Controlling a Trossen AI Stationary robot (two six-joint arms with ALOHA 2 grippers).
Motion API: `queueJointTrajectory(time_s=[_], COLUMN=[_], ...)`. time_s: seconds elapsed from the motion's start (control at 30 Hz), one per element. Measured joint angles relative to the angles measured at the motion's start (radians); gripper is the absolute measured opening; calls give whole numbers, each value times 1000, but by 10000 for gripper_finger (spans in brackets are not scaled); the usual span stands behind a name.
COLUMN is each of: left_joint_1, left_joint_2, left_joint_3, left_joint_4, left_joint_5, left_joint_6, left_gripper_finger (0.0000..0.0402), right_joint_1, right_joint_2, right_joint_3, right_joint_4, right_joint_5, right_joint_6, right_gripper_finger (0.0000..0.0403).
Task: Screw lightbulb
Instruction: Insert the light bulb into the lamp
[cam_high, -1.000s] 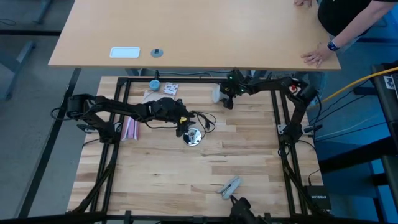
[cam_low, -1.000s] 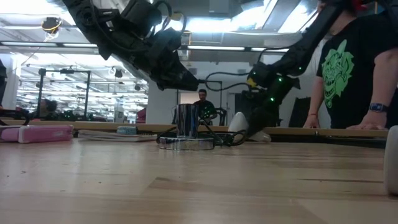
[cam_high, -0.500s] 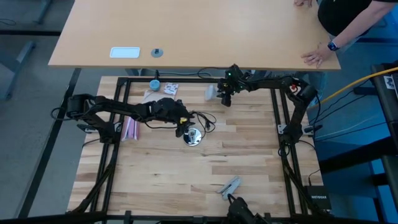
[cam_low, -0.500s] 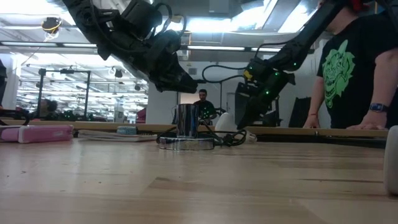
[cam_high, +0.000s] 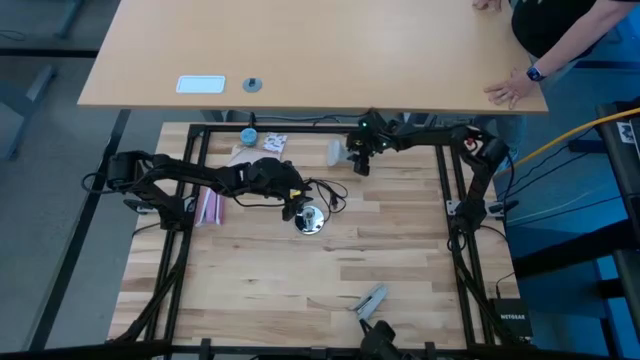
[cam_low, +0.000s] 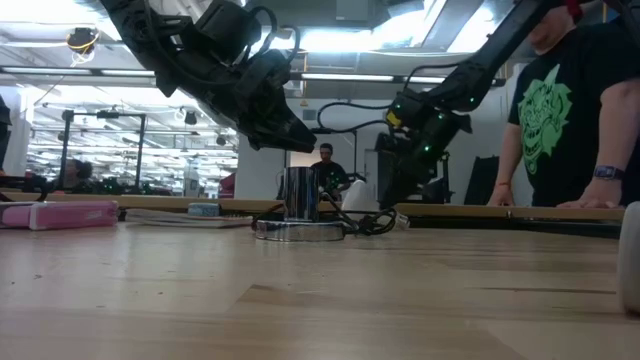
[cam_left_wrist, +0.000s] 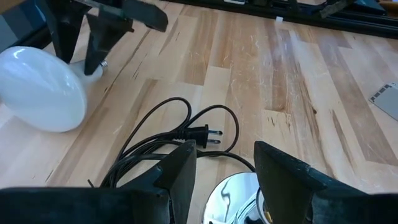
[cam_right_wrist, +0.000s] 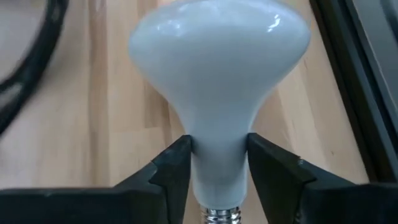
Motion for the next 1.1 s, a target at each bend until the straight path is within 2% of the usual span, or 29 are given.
queueJointTrajectory(time_s=[0.1, 0.23, 0.43, 0.6, 0.73, 0.93, 1.1], left_joint_1=[0, 0, 0, 0, 0, 0, 0], left_joint_2=[0, 0, 0, 0, 0, 0, 0], left_joint_3=[0, 0, 0, 0, 0, 0, 0], left_joint_4=[0, 0, 1, 2, 1, 1, 1], left_joint_5=[0, 0, 0, 0, 1, 1, 1], left_joint_6=[0, 5, 15, 17, 19, 16, 18], left_gripper_finger=[155, 155, 155, 155, 155, 155, 155], right_joint_1=[18, 24, 24, 24, 31, 31, 31], right_joint_2=[1, 1, 9, 69, 73, 72, 71], right_joint_3=[-1, -1, -1, -1, 24, 28, 29], right_joint_4=[-4, -2, 7, 39, 55, 49, 28], right_joint_5=[53, 37, 14, -32, -31, -36, -42], right_joint_6=[-3, -3, -3, -3, -7, -8, -8], right_gripper_finger=[191, 213, 216, 216, 204, 164, 164])
